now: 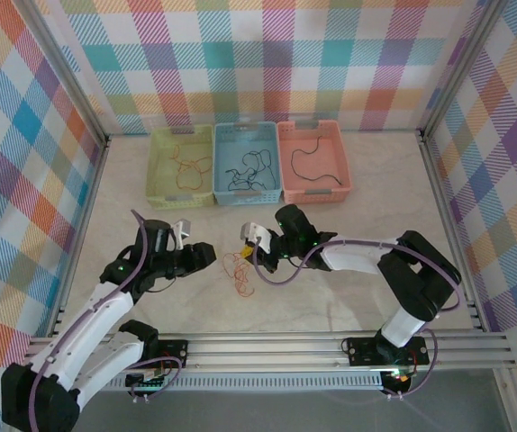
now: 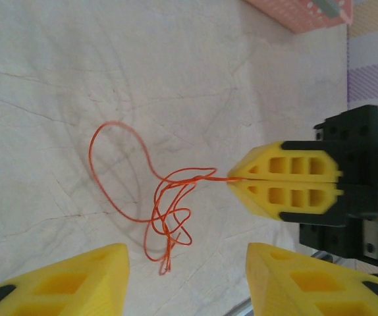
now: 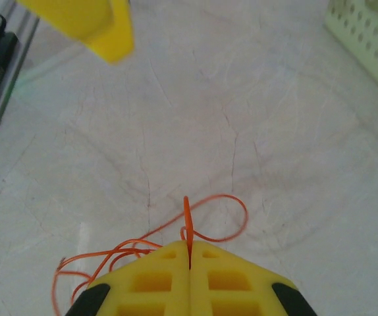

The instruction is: Untangle the cables

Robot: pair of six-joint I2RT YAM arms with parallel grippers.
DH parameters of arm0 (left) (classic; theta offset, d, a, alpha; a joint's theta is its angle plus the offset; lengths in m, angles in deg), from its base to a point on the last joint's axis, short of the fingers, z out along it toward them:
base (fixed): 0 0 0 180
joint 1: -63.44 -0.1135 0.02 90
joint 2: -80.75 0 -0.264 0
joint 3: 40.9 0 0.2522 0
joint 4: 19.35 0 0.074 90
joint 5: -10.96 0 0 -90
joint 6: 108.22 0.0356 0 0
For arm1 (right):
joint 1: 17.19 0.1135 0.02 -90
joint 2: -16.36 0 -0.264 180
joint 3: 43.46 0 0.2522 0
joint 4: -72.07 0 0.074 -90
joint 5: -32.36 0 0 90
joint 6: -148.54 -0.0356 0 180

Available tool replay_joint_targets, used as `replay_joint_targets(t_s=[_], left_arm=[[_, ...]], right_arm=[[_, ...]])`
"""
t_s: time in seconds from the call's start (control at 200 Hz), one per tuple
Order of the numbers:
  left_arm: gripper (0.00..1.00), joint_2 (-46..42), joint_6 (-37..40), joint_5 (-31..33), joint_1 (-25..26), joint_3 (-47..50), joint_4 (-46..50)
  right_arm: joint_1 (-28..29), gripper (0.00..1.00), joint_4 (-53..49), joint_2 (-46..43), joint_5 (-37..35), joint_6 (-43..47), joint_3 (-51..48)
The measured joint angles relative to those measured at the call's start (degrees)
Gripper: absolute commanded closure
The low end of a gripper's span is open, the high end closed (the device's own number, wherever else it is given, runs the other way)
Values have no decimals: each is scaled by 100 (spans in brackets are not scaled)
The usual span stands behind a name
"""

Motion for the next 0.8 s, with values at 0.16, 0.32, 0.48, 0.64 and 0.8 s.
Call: replay_joint_targets(t_s=[0.16,0.32,0.48,0.64,0.8], left_arm=[[46,527,118,20,286,-232,-177],[46,833,208,15,549,-289,-433],[48,1049,332,55,776,-444,-566],[49,1342,697,385,981,-796,-560],[54,1552,920,472,1067,-881,-625]], right_arm=[[-4,100,389,-356,20,-116,-251],[-55,100,693,-529,90,-258,-382],[-85,100,811,-549,186,-361,-387],[-109,100,809,-562,240,-431,-389],[-164,100,809,-684,273,-538,-415]])
